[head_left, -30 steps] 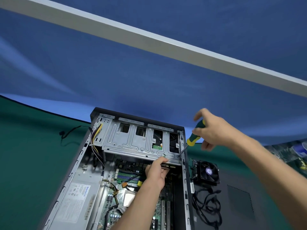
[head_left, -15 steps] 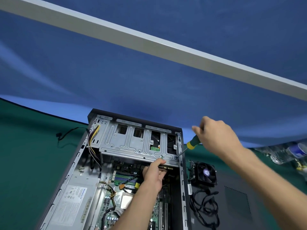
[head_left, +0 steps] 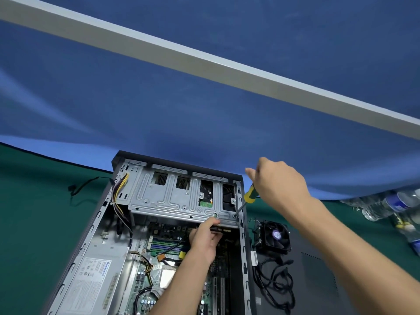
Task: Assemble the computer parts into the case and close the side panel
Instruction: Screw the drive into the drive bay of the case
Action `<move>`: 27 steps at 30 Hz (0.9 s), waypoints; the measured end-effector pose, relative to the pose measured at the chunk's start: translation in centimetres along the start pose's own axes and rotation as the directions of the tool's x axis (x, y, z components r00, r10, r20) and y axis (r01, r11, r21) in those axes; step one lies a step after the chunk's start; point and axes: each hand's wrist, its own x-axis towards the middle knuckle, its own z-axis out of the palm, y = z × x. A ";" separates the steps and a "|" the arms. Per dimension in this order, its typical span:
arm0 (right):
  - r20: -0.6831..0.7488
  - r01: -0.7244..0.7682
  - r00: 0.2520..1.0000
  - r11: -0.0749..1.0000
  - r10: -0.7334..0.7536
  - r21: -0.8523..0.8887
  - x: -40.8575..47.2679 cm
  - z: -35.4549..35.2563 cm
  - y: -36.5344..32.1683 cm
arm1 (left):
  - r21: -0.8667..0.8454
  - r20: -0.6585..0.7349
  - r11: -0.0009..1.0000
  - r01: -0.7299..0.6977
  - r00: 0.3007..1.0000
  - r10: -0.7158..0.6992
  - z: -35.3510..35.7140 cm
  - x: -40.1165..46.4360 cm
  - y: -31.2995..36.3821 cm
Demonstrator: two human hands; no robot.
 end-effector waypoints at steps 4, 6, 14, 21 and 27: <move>0.099 0.017 0.995 0.999 -0.021 0.043 0.1 -0.2 0.3 | 0.023 -0.008 1.000 0.006 1.000 -0.006 0.1 0.1 -0.1; 0.068 -0.028 0.997 0.999 0.027 0.016 0.3 -0.4 0.7 | 0.023 -0.008 1.000 0.019 1.000 -0.019 0.1 0.3 -0.1; 0.067 -0.051 0.997 0.992 0.043 0.114 -0.1 -0.4 1.8 | 0.025 -0.024 0.999 0.024 0.999 -0.024 0.3 -0.1 0.0; 0.094 -0.048 0.995 0.994 0.039 0.100 -0.1 -0.6 1.7 | 0.030 -0.020 0.999 0.027 0.999 -0.026 0.3 -0.2 -0.1; 0.007 -0.067 0.998 0.995 0.067 0.069 -0.3 0.1 2.3 | 0.029 -0.031 0.999 0.019 0.999 -0.018 0.3 -0.1 -0.1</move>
